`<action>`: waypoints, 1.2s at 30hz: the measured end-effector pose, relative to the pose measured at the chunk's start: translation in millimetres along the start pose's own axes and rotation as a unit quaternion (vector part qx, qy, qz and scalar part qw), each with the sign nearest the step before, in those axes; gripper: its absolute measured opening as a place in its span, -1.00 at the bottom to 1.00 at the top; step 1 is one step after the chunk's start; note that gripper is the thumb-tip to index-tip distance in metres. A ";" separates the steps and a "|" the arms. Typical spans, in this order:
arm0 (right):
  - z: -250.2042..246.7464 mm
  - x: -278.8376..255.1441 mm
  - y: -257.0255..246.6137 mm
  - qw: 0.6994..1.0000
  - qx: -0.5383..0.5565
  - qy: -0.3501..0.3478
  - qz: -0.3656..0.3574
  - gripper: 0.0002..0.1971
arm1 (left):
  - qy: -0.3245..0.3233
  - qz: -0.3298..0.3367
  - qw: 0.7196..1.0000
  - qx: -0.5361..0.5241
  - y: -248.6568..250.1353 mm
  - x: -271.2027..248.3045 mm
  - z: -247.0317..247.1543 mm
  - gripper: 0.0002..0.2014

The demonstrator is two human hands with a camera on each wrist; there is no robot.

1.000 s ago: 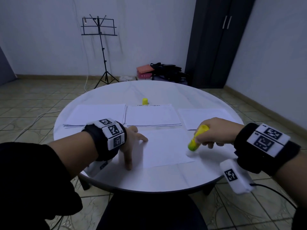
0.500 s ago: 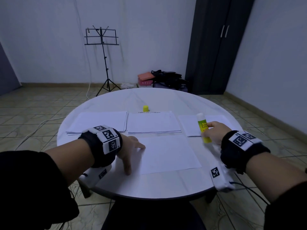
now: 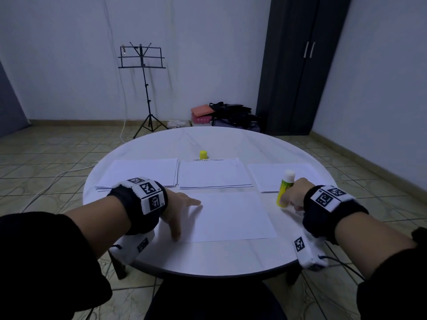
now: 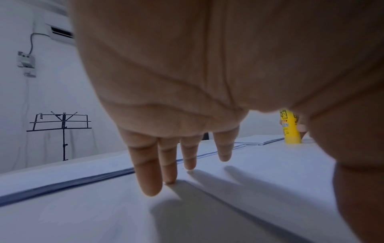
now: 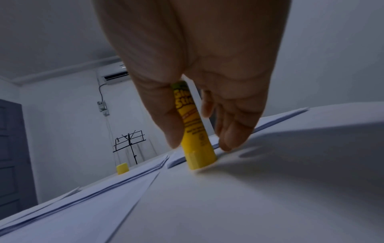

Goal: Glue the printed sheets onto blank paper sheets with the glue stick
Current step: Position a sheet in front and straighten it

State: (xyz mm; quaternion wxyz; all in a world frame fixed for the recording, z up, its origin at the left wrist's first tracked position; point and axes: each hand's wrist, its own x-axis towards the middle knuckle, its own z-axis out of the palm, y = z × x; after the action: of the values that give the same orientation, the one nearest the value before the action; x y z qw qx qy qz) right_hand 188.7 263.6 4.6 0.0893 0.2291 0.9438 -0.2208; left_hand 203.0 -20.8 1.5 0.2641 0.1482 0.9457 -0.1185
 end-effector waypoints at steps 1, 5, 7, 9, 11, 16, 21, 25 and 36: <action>-1.4 -4.1 -0.1 1.000 -0.022 -0.006 0.002 -0.65 | 0.002 -0.001 1.000 -0.006 -0.7 -0.6 0.7 0.07; -4.4 -27.4 -1.2 0.994 -0.078 -0.077 -0.018 -0.80 | 0.010 -0.003 0.999 -0.037 -7.4 -2.3 1.4 0.04; -1.7 -43.5 -10.8 0.988 -0.085 -0.118 -0.045 -0.72 | 0.018 -0.004 0.998 -0.054 -13.7 -1.4 1.3 0.02; 3.2 -55.0 -29.2 0.979 -0.111 -0.141 -0.093 -0.70 | 0.035 -0.014 0.997 -0.067 -22.0 -0.4 1.4 -0.03; 9.9 -61.0 -54.5 0.969 -0.133 -0.150 -0.143 -0.70 | 0.051 -0.036 0.995 -0.081 -34.6 0.4 1.3 -0.10; 31.8 -55.5 -125.9 0.949 -0.158 -0.158 -0.221 -0.73 | 0.065 -0.109 0.982 -0.137 -96.0 5.9 0.6 -0.24; 59.7 -31.5 -198.3 0.921 -0.248 -0.114 -0.277 -0.69 | 0.113 -0.170 0.969 -0.140 -165.3 19.6 -4.4 -0.53; 79.9 -12.0 -242.7 0.902 -0.301 -0.108 -0.288 -0.53 | 0.144 -0.194 0.962 -0.129 -212.3 42.5 -11.8 -0.66; 118.5 42.1 -310.6 0.898 -0.358 -0.083 -0.243 -0.27 | 0.050 -0.196 0.977 -0.075 -263.4 107.5 -4.4 -0.15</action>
State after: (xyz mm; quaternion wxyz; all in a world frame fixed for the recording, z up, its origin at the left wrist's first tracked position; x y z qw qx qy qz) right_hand 13.1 -21.8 4.9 0.1866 -0.0742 0.9746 0.0988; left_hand 22.9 -240.4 -13.9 0.1988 -0.0544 0.9745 -0.0892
